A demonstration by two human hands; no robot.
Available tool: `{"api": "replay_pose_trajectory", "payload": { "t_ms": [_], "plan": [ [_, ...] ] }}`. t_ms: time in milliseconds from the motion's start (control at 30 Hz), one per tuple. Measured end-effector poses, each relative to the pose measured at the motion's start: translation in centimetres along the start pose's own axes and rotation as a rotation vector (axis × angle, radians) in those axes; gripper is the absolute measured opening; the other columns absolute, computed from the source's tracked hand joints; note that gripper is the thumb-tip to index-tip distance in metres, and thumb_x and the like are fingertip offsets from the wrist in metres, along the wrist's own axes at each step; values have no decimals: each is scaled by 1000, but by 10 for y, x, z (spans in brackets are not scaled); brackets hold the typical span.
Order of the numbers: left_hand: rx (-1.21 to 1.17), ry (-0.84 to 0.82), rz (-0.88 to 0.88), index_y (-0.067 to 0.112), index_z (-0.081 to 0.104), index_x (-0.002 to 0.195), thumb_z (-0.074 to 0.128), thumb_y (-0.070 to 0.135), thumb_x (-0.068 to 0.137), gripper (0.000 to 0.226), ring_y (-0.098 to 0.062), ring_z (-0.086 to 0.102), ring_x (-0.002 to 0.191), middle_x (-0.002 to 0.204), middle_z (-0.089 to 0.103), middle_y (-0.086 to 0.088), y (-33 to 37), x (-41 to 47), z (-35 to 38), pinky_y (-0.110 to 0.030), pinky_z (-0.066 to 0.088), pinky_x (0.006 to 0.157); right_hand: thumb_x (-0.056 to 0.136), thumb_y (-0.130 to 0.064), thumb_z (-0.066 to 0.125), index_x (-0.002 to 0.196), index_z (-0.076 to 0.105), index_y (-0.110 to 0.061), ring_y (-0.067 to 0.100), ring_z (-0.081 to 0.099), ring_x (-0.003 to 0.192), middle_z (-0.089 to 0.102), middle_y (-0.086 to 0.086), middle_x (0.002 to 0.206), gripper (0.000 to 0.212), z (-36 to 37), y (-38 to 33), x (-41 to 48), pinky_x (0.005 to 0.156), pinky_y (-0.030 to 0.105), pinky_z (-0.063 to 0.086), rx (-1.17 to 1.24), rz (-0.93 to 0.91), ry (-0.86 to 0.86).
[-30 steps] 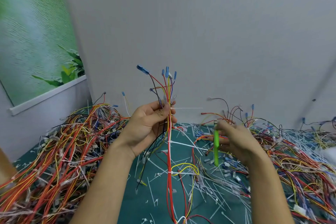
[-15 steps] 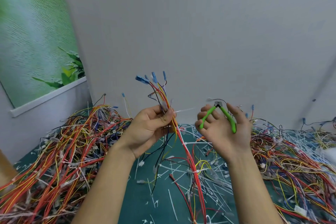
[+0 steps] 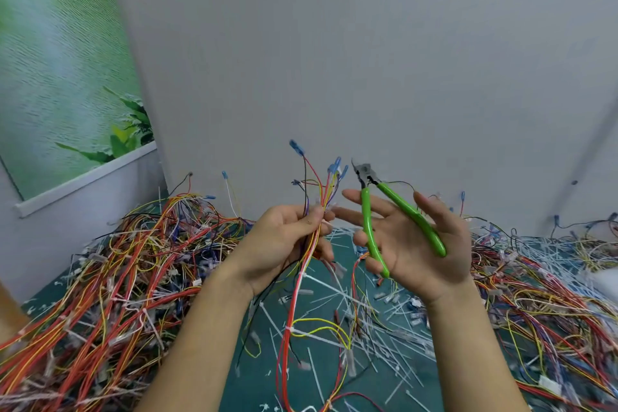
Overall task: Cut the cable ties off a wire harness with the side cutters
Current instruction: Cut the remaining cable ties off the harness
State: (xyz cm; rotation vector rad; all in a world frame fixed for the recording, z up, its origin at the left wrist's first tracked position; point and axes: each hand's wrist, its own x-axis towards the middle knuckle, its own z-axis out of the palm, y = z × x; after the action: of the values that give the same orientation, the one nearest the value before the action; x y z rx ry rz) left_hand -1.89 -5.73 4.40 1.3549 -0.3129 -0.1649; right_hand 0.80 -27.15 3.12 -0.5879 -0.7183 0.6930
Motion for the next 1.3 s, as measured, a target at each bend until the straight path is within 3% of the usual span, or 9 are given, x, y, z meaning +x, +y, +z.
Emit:
{"api": "replay_pose_trajectory", "payload": {
  "t_ms": [133, 300, 467, 633, 833, 1067, 1300],
  "plan": [
    [-8, 46, 3, -3, 65, 99, 60, 24, 90, 29, -18, 64, 62, 78, 63, -8, -1, 2, 1, -27, 59, 64, 100, -37, 54, 154, 28, 11, 38, 68, 101, 35, 29, 155, 76, 3, 0, 0, 72, 44, 59, -49, 17, 8],
    [-16, 138, 3, 1, 66, 88, 67, 33, 81, 32, -16, 67, 59, 73, 67, -7, -3, 5, -1, -22, 57, 61, 93, -37, 65, 145, 47, 9, 40, 69, 94, 43, 26, 156, 72, 6, -2, -3, 68, 46, 57, -337, 83, 161],
    [40, 127, -3, 7, 70, 84, 67, 40, 83, 33, -14, 65, 57, 73, 69, -4, -8, 8, -4, -22, 58, 61, 96, -31, 50, 142, 53, 5, 37, 66, 90, 55, 21, 142, 58, 17, 4, 3, 67, 46, 57, -392, 73, 246],
    [94, 146, -34, 5, 70, 90, 60, 47, 91, 44, -14, 63, 58, 74, 70, -5, -11, 10, -7, -23, 56, 61, 98, -27, 53, 145, 53, 0, 40, 66, 94, 43, 32, 148, 54, 23, 4, 3, 68, 46, 58, -498, 119, 230],
    [191, 175, -15, 0, 70, 102, 56, 52, 89, 55, -16, 62, 56, 70, 69, -2, -15, 12, -2, -24, 54, 59, 96, -24, 59, 130, 67, -6, 46, 67, 97, 65, 27, 118, 39, 25, 8, 7, 68, 46, 58, -604, 131, 343],
    [224, 182, 1, 5, 72, 103, 56, 49, 90, 48, -15, 64, 55, 69, 70, -2, -18, 13, -2, -22, 53, 56, 96, -24, 61, 125, 70, -6, 48, 70, 99, 68, 21, 122, 35, 30, 8, 5, 65, 46, 60, -647, 129, 397],
    [232, 151, 5, 1, 71, 96, 57, 55, 88, 57, -18, 64, 58, 73, 70, -5, -19, 13, -4, -28, 57, 62, 91, -25, 63, 126, 69, -6, 46, 71, 95, 71, 20, 107, 40, 31, 9, 7, 65, 44, 58, -709, 114, 445]
  ]
}}
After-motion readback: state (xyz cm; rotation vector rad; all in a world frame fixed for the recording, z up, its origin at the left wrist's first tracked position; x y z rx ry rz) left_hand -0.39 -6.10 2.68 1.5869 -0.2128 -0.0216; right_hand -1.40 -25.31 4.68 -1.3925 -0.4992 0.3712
